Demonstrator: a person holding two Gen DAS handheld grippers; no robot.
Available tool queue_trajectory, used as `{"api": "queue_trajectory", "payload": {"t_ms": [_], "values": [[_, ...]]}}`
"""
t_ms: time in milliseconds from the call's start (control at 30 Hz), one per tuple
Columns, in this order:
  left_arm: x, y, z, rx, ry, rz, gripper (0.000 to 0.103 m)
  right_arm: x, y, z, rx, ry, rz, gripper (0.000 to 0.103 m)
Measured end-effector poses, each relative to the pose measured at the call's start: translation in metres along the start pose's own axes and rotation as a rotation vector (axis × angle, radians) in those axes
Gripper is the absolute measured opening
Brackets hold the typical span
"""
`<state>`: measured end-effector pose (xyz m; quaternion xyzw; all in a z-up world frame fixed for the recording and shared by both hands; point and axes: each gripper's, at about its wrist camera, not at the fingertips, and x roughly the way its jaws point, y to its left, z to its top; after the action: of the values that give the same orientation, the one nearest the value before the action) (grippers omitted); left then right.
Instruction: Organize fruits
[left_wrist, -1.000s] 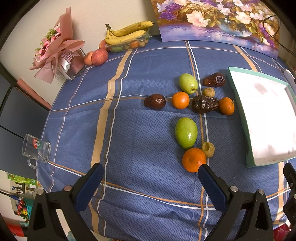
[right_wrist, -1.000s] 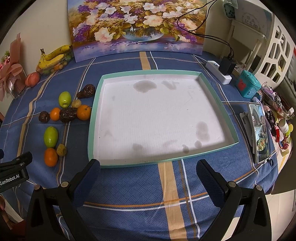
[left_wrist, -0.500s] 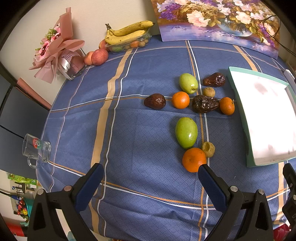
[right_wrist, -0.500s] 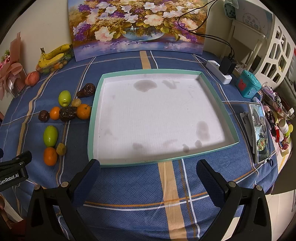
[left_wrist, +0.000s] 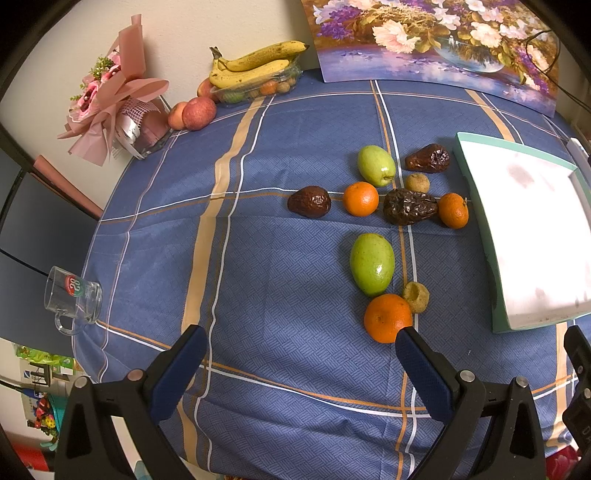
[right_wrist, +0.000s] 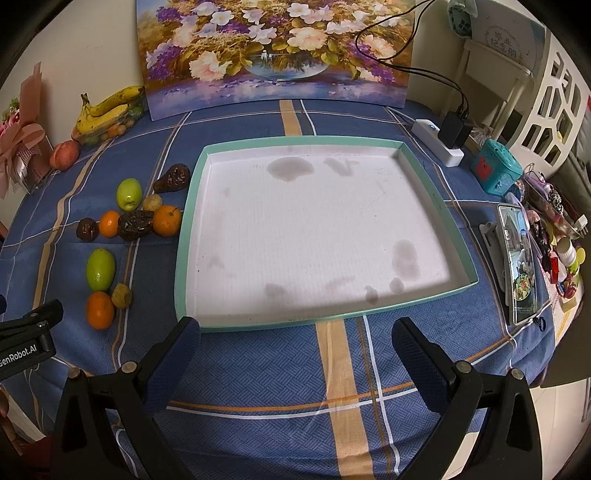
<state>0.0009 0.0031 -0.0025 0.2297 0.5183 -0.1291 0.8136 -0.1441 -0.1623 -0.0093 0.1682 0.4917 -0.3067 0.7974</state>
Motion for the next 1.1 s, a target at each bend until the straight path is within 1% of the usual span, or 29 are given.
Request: {"api": "queue_trajectory", "payload": {"t_ms": [100, 200, 267, 400, 500, 567, 700, 800, 867, 933, 1067, 1100], "values": [[0.0, 0.003, -0.001, -0.018, 0.0, -0.013, 0.103, 0.0, 0.0, 0.0, 0.0, 0.001, 0.0, 0.103], [0.002, 0.017, 0.001, -0.098, -0.009, -0.077, 0.103, 0.0, 0.001, 0.0, -0.004, -0.004, 0.006, 0.103], [0.004, 0.025, 0.005, -0.14, -0.018, -0.106, 0.103, -0.003, 0.002, 0.002, -0.006, -0.022, 0.026, 0.103], [0.002, 0.046, 0.015, -0.254, -0.065, -0.174, 0.103, -0.004, 0.011, 0.014, -0.025, -0.047, 0.094, 0.103], [0.003, 0.055, 0.024, -0.308, -0.096, -0.235, 0.103, -0.005, 0.02, 0.026, -0.042, -0.07, 0.154, 0.103], [0.003, 0.059, 0.032, -0.321, -0.114, -0.255, 0.103, -0.008, 0.027, 0.034, -0.055, -0.087, 0.191, 0.103], [0.009, 0.068, 0.046, -0.356, -0.125, -0.268, 0.103, -0.014, 0.038, 0.053, -0.069, -0.136, 0.246, 0.103], [0.011, 0.073, 0.055, -0.369, -0.105, -0.302, 0.103, -0.016, 0.045, 0.067, -0.079, -0.159, 0.272, 0.103], [0.013, 0.074, 0.062, -0.382, -0.091, -0.313, 0.103, -0.015, 0.05, 0.077, -0.084, -0.166, 0.287, 0.101], [0.015, 0.071, 0.07, -0.368, -0.065, -0.299, 0.103, -0.014, 0.055, 0.087, -0.086, -0.168, 0.303, 0.093], [0.013, 0.068, 0.084, -0.331, -0.068, -0.296, 0.103, -0.01, 0.066, 0.105, -0.108, -0.162, 0.325, 0.086], [0.014, 0.069, 0.087, -0.328, -0.068, -0.3, 0.103, -0.009, 0.068, 0.108, -0.109, -0.158, 0.333, 0.08]]}}
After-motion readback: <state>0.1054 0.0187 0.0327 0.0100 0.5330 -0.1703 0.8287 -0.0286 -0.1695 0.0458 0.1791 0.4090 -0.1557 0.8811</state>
